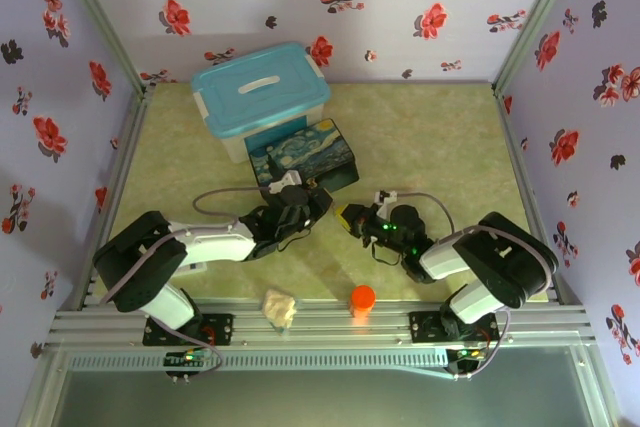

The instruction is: Unlock the padlock with the key

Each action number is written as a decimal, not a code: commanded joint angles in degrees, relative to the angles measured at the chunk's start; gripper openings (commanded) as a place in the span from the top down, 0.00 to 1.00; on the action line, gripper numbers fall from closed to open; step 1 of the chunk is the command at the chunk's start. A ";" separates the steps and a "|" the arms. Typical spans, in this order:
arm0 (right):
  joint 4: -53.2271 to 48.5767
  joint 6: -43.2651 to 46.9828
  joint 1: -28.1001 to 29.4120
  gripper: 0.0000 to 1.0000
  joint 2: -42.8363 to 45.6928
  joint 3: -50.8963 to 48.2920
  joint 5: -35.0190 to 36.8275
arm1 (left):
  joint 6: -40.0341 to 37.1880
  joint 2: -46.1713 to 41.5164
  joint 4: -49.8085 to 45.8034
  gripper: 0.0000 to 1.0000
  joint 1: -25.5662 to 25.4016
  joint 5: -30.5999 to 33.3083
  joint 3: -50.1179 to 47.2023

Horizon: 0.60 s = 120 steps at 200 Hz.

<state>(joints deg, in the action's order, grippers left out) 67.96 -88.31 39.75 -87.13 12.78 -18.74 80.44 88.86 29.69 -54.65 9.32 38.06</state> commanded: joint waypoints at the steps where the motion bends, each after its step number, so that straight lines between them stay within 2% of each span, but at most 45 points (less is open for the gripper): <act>1: 2.93 0.91 0.05 1.00 0.17 3.80 -0.70 | -1.02 -1.37 1.97 1.00 -1.77 -5.23 1.93; 25: 3.87 -1.10 0.07 1.00 -0.09 5.25 -2.17 | -1.51 -0.27 2.33 1.00 -1.90 -7.29 2.57; 60: 11.39 -9.69 -0.20 1.00 -1.44 2.42 0.52 | -0.93 -0.17 4.48 1.00 -1.94 -7.34 1.18; 120: 11.36 -21.99 -0.02 1.00 0.70 1.55 4.39 | -0.69 0.46 7.53 1.00 -1.95 -7.38 0.73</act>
<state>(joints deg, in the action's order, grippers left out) 70.94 -103.18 39.53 -88.18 13.23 -18.04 80.42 88.90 31.62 -54.41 9.50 38.20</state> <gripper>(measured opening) 0.042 0.143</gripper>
